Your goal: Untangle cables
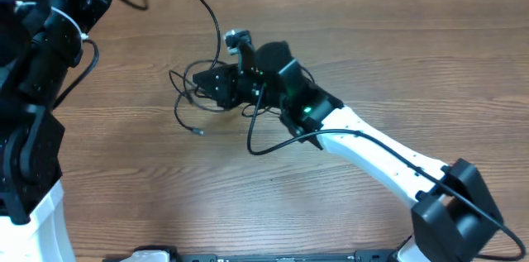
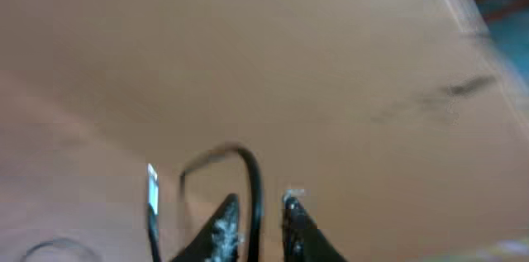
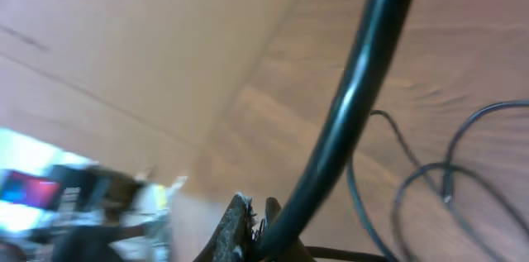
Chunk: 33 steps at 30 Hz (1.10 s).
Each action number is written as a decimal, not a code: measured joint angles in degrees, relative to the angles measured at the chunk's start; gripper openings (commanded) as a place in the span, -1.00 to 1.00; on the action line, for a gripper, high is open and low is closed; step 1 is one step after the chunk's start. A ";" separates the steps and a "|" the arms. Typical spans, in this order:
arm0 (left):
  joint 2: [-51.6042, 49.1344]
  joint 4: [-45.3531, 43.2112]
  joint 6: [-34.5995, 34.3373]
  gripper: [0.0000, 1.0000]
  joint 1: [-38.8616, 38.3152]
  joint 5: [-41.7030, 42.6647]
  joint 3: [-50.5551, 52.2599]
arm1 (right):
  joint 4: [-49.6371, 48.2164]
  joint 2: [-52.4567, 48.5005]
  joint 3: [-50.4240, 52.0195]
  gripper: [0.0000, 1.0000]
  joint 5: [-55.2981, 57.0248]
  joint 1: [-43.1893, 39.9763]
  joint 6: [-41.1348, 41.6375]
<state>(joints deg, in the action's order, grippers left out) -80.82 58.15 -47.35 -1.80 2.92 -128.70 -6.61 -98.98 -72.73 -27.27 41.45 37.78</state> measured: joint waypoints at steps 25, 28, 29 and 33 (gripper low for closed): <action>-6.10 27.21 15.65 0.80 0.00 13.20 -0.02 | -46.07 15.54 0.50 -0.92 -26.05 -23.17 53.90; -6.10 29.14 21.42 0.83 0.00 19.52 -0.02 | -47.08 15.54 0.50 -0.92 -24.48 -23.41 57.29; -6.10 29.77 23.67 0.83 0.00 21.66 -0.02 | -47.45 15.54 0.50 -0.92 -23.89 -23.41 58.27; -6.10 33.42 29.99 0.96 0.00 26.01 -0.02 | -47.80 15.54 0.50 -0.92 -20.85 -23.43 60.46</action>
<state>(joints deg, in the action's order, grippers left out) -86.91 91.57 -17.37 -1.80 28.93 -128.73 -54.41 -83.44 -72.23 -48.12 18.02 98.24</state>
